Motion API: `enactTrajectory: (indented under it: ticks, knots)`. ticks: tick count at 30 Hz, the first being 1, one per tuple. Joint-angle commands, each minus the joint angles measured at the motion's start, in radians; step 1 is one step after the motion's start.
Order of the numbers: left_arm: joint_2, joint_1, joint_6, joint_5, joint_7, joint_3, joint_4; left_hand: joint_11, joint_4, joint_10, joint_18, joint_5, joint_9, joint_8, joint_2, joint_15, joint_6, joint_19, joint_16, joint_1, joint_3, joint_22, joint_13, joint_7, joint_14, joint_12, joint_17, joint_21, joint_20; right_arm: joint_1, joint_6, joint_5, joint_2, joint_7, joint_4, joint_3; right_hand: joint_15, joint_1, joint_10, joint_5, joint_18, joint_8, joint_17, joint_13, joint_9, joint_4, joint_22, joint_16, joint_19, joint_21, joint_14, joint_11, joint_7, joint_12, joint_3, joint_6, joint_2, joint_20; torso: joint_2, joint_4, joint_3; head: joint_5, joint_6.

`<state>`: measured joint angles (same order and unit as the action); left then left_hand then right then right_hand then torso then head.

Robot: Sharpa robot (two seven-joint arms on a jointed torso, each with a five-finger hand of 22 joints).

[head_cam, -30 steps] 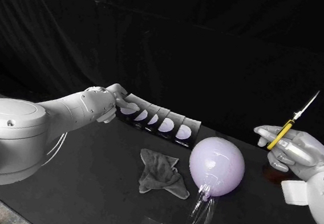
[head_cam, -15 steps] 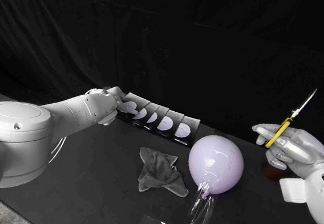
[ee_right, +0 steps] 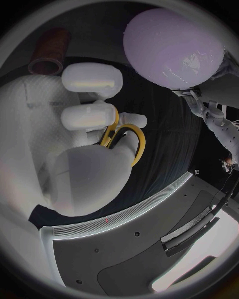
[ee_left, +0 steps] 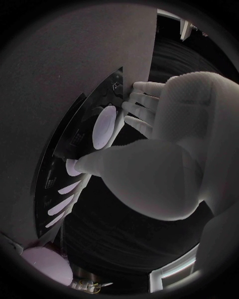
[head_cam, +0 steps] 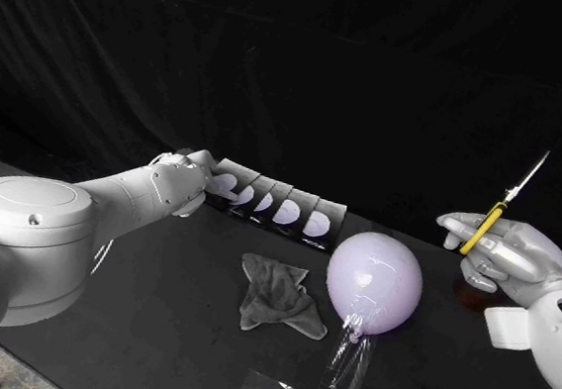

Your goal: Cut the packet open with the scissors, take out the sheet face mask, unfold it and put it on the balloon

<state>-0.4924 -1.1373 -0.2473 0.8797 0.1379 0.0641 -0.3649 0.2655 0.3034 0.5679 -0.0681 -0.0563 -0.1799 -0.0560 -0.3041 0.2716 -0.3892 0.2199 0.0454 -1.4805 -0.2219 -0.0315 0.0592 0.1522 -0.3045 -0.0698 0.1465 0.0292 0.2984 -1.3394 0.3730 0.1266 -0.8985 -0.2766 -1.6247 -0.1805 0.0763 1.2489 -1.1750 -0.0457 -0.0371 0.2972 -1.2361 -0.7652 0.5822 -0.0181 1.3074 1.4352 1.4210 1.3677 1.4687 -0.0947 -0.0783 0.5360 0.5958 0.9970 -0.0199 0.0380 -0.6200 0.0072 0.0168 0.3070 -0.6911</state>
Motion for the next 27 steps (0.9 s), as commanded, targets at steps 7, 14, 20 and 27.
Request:
enactTrajectory:
  ticks: [7,14,20,27]
  knots:
    - [0.014,0.026,0.050,0.081,0.067,0.027,0.005,0.007,-0.002,0.102,-0.024,0.002,-0.033,-0.030,0.033,-0.012,-0.088,0.017,0.047,-0.069,0.117,-0.005,0.017,0.145,-0.135,-0.044,0.052,0.009,-0.006,0.000,-0.011,0.015,0.000,-0.006,-0.004,0.001,-0.003,0.002,-0.285,-0.004,-0.019,0.007,-0.001,-0.002,0.057,0.003,0.093,-0.001,0.004,0.001,0.038,0.106,0.006,0.399,0.005,-0.001,0.013,0.001,0.000,-0.0004,0.0000,0.001,-0.004]
    - [0.018,0.035,0.039,0.103,0.071,0.032,0.007,-0.004,-0.004,0.142,-0.042,0.006,-0.068,-0.069,0.089,-0.027,-0.179,0.063,0.101,-0.088,0.218,-0.015,0.017,0.139,-0.257,-0.077,0.097,0.024,-0.006,0.000,-0.012,0.018,0.000,-0.006,-0.005,0.001,-0.002,0.002,-0.286,-0.004,-0.019,0.007,-0.002,-0.009,0.057,0.004,0.095,-0.001,0.005,0.003,0.038,0.107,0.006,0.404,0.005,0.000,0.012,0.001,0.000,-0.0003,0.0001,-0.002,-0.006]
    - [0.016,0.037,0.032,0.101,0.071,0.033,0.009,-0.019,-0.010,0.196,-0.058,0.008,-0.108,-0.115,0.152,-0.043,-0.289,0.133,0.146,-0.102,0.294,-0.028,0.019,0.124,-0.345,-0.109,0.124,0.047,-0.008,0.000,-0.012,0.020,-0.001,-0.006,-0.006,0.001,-0.002,0.003,-0.287,-0.004,-0.019,0.007,-0.002,-0.013,0.058,0.004,0.095,0.000,0.006,0.003,0.038,0.107,0.006,0.407,0.005,0.000,0.012,0.001,0.000,-0.0001,-0.0003,0.000,-0.007]
    - [0.012,0.038,0.031,0.085,0.071,0.034,0.010,-0.040,-0.016,0.249,-0.078,0.009,-0.131,-0.156,0.189,-0.063,-0.374,0.197,0.174,-0.118,0.334,-0.040,0.017,0.103,-0.396,-0.132,0.131,0.070,-0.009,0.000,-0.012,0.022,-0.001,-0.006,-0.007,0.001,-0.002,0.003,-0.288,-0.004,-0.019,0.007,-0.004,-0.016,0.058,0.004,0.096,0.000,0.007,0.004,0.039,0.107,0.006,0.410,0.005,0.000,0.012,0.001,0.000,0.0004,0.0000,0.001,-0.006]
